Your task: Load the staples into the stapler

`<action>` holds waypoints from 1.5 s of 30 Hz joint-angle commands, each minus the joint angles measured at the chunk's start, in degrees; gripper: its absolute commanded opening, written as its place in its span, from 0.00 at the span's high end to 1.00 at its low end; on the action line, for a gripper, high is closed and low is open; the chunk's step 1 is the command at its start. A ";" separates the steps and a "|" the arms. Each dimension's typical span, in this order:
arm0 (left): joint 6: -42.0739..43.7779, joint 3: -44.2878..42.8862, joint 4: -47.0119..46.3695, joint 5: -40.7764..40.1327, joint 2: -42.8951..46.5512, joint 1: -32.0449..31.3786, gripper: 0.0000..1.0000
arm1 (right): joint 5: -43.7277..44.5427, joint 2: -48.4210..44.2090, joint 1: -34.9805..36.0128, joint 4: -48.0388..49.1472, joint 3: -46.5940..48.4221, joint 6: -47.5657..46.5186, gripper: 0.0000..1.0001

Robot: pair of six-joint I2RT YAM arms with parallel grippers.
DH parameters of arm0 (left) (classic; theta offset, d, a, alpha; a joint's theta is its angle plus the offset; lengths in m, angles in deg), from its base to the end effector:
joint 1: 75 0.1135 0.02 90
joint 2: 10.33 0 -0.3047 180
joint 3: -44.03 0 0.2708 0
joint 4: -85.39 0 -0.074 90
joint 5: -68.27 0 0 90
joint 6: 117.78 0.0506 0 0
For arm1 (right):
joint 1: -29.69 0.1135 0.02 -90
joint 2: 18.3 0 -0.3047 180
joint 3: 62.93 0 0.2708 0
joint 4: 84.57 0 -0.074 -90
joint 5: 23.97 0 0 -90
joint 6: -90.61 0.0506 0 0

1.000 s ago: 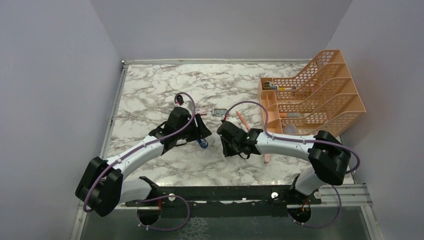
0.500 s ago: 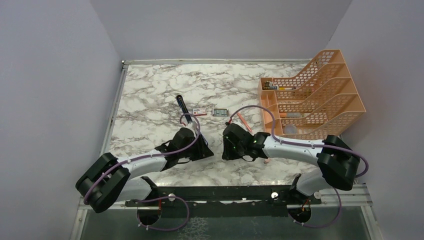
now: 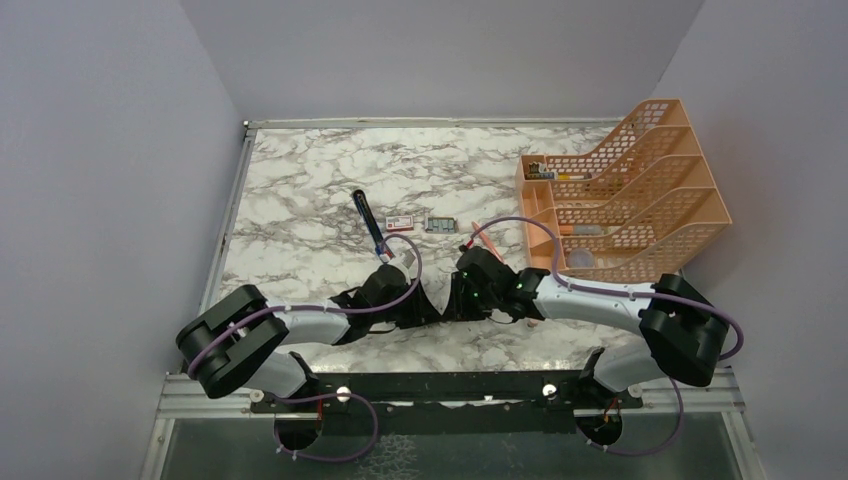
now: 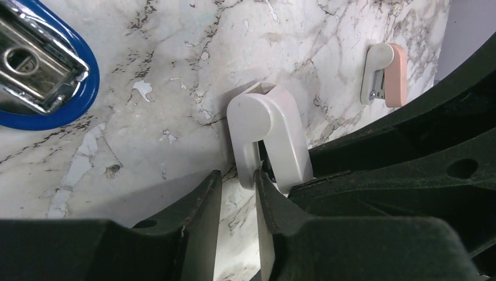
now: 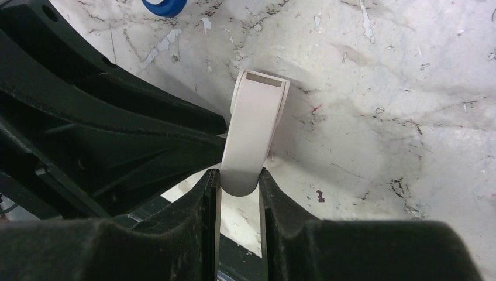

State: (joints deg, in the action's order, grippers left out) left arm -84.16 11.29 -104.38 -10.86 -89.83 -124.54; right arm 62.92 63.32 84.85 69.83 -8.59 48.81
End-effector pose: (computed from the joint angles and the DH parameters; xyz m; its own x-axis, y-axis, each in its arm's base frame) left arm 0.1542 -0.1955 0.1414 -0.9198 -0.1818 -0.3478 0.1427 0.6706 -0.7280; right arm 0.1642 0.2408 0.1915 -0.9285 -0.0310 -0.3700 -0.2191 0.8502 0.4787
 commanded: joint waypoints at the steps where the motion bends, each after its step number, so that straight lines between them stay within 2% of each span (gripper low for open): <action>1: -0.02 0.33 -4.03 -0.47 -1.38 -0.38 0.73 | -3.79 -1.50 -0.64 3.01 -0.84 1.15 0.82; 7: 0.03 0.57 -4.48 -0.52 -2.89 -0.38 0.82 | -7.46 -2.47 -2.87 4.94 -1.72 0.49 0.83; 16: -0.16 -0.20 -6.27 2.08 -4.40 -0.42 0.80 | -14.48 -3.02 -5.81 8.28 -3.07 0.38 0.84; 18: -0.11 -0.43 -6.47 2.45 -4.74 -0.47 0.85 | -14.97 -3.27 -6.13 8.49 -3.11 0.27 0.83; 21: 0.30 -0.25 -6.44 1.86 -5.28 -0.41 1.00 | -14.71 -3.76 -7.10 7.39 -2.94 -0.90 0.83; 29: 0.96 0.78 -6.35 1.08 -7.27 -0.41 1.00 | -15.12 -5.58 -11.53 1.66 -0.63 -7.32 0.83; 37: 1.68 0.78 -4.96 0.27 -8.66 -0.42 1.00 | -16.11 -3.69 -15.87 -3.28 3.13 -11.30 0.81; 45: 3.51 0.13 -3.55 0.49 -8.90 -0.46 1.00 | -9.62 0.29 -17.48 -5.59 7.85 -14.52 0.78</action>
State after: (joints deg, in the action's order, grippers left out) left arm -84.24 10.87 -115.04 -10.00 -96.85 -124.56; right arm 47.68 61.73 68.69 64.15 -4.98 37.73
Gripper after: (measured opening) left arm 0.018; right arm 0.284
